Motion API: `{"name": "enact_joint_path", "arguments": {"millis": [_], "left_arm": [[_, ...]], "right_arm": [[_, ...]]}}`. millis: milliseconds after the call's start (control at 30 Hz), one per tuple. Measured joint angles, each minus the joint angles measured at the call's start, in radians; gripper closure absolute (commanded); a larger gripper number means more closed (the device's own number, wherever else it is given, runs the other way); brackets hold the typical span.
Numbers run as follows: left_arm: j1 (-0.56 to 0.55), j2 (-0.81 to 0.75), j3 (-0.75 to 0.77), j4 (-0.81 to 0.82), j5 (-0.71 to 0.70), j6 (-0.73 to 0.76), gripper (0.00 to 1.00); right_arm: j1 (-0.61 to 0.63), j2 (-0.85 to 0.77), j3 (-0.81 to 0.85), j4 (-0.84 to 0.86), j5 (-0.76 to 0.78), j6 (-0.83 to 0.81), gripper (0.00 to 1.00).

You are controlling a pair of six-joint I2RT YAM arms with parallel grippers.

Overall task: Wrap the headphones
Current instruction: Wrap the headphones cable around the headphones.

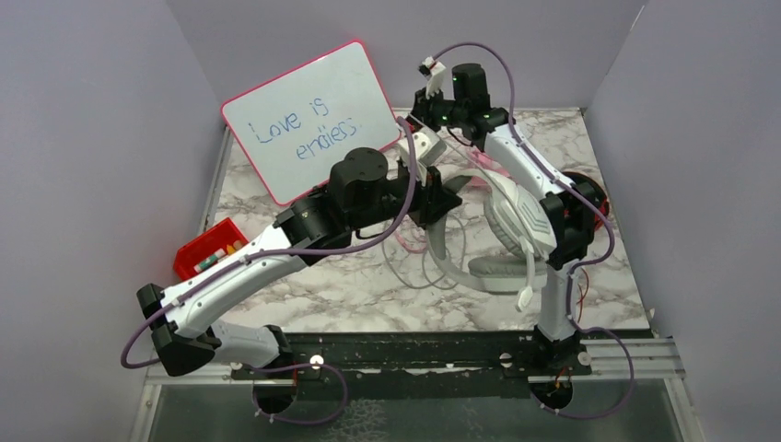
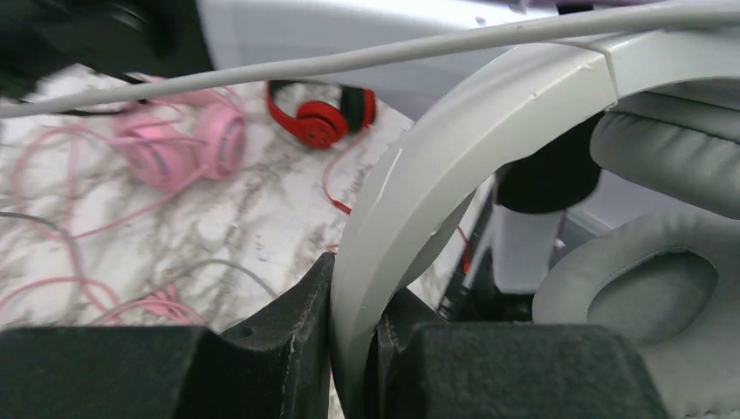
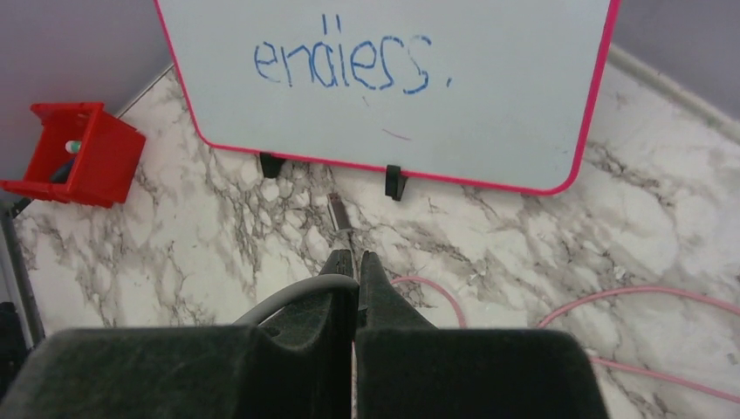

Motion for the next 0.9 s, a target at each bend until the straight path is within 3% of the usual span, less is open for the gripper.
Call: {"name": "enact_joint_path", "arguments": {"millis": [200,433,900], "left_arm": [[0.0,-0.059,0.039,-0.018,-0.29,0.027,1.0],[-0.007,-0.164,0.044,0.022,-0.507,0.038,1.0],[-0.011,-0.119,0.021,0.218,-0.78,0.046,1.0]], "right_arm": [[-0.016,-0.018,-0.117,0.048,0.003,0.043,1.0],[-0.027,-0.063,-0.193,0.124,-0.009,0.099,1.0],[0.005,-0.164,-0.356,0.304,-0.187,0.275,1.0]]}}
